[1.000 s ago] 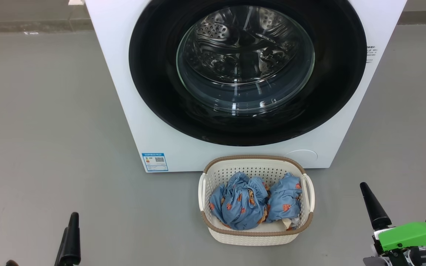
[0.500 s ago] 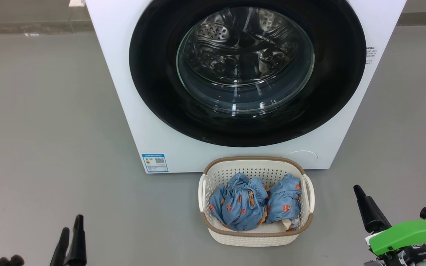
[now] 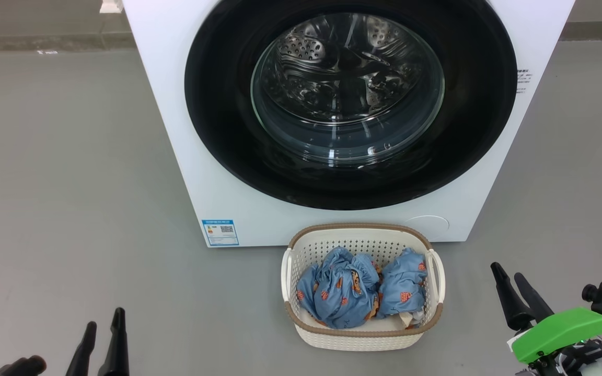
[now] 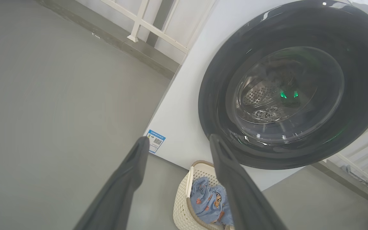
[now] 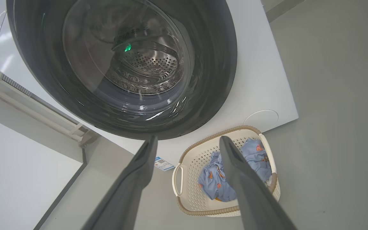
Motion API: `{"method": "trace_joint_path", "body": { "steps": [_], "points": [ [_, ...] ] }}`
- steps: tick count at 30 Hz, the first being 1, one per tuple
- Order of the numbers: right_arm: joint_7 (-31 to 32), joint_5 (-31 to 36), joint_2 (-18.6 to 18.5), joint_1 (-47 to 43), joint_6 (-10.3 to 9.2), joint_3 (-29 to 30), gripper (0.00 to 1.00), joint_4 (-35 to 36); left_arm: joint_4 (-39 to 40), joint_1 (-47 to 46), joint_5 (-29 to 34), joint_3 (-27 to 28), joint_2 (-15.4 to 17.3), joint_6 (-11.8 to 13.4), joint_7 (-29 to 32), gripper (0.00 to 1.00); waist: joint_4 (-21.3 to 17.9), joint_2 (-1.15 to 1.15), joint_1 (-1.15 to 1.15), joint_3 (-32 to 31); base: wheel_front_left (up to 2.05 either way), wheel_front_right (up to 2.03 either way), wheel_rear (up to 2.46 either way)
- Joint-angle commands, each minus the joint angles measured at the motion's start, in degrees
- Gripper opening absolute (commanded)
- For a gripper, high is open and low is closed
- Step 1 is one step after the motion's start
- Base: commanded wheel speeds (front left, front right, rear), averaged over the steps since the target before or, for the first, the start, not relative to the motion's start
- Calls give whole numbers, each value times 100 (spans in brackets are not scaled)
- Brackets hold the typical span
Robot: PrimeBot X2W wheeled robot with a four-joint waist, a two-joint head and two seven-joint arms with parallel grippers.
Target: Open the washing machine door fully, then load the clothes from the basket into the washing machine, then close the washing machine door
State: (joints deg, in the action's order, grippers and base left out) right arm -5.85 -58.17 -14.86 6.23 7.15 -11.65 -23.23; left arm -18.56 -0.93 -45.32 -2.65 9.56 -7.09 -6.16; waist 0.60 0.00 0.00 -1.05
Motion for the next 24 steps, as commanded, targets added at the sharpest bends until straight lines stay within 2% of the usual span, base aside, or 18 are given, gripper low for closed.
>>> {"method": "trace_joint_path", "body": {
  "steps": [1,24],
  "points": [
    [-123,211,-194,277,21,-120,100,98,79,-236,262,99,152,-22,-91,100,4,0,0,-6,0,0,0],
    [-493,1254,-572,397,27,-635,100,-70,-37,-315,1697,-54,343,-30,-462,100,-7,0,0,-68,0,0,0]
  ]
}}
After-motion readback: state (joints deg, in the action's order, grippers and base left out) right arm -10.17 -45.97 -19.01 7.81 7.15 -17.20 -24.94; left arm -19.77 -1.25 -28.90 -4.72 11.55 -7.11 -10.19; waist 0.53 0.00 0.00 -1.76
